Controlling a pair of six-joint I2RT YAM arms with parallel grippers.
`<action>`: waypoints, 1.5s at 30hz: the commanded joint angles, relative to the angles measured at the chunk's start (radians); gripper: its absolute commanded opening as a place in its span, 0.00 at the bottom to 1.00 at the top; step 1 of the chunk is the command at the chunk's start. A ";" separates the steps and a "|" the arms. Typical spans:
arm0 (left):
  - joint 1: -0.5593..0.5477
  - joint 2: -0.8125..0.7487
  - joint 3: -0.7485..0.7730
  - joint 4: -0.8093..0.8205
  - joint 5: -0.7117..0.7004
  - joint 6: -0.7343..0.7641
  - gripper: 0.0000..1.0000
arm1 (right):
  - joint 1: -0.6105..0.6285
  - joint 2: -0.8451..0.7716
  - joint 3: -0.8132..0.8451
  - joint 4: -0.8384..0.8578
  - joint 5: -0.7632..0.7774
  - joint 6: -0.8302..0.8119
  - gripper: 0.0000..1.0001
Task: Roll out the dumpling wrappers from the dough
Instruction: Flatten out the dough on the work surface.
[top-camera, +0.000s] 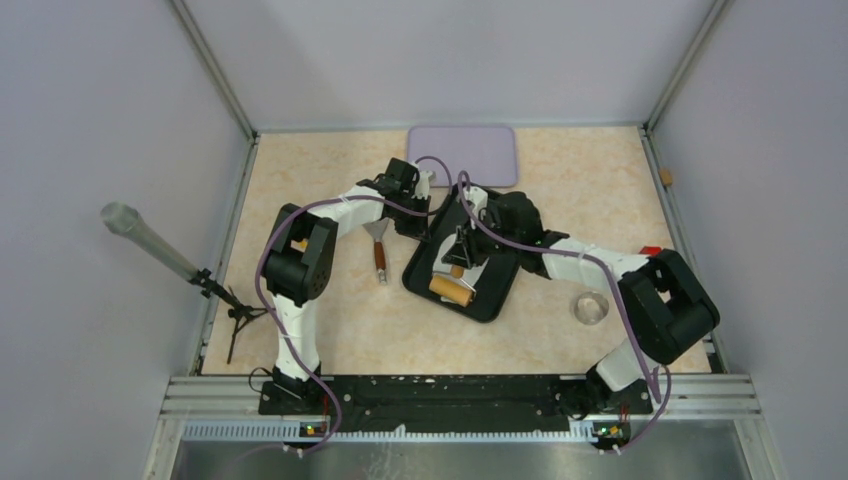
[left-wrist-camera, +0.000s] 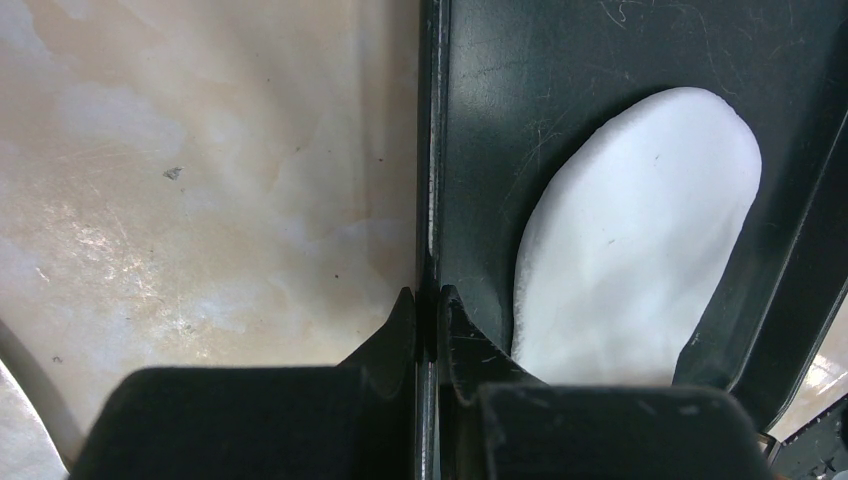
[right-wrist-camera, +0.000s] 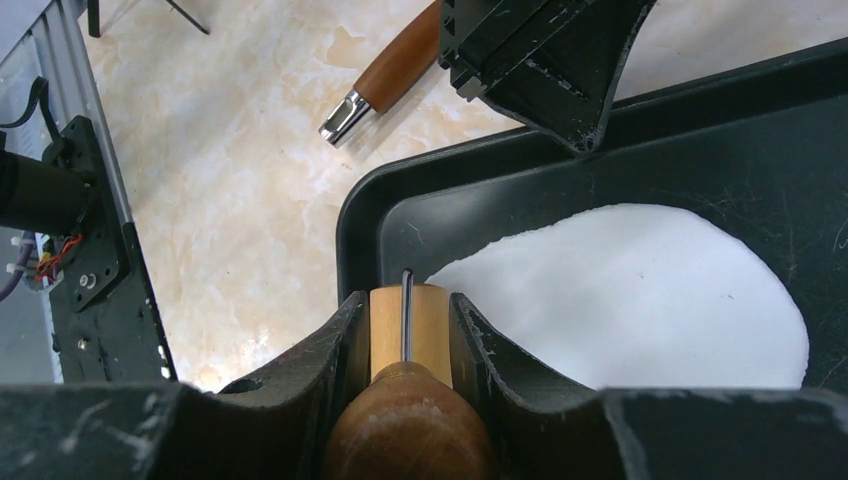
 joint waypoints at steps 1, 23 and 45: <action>0.034 0.012 -0.019 0.004 -0.119 0.005 0.00 | 0.001 0.039 -0.069 -0.236 0.100 -0.076 0.00; 0.036 0.001 -0.019 0.006 -0.138 0.015 0.00 | -0.027 0.056 -0.089 -0.205 0.344 0.019 0.00; 0.030 0.070 0.139 -0.147 -0.105 0.191 0.00 | -0.137 -0.024 -0.011 -0.132 0.387 0.034 0.00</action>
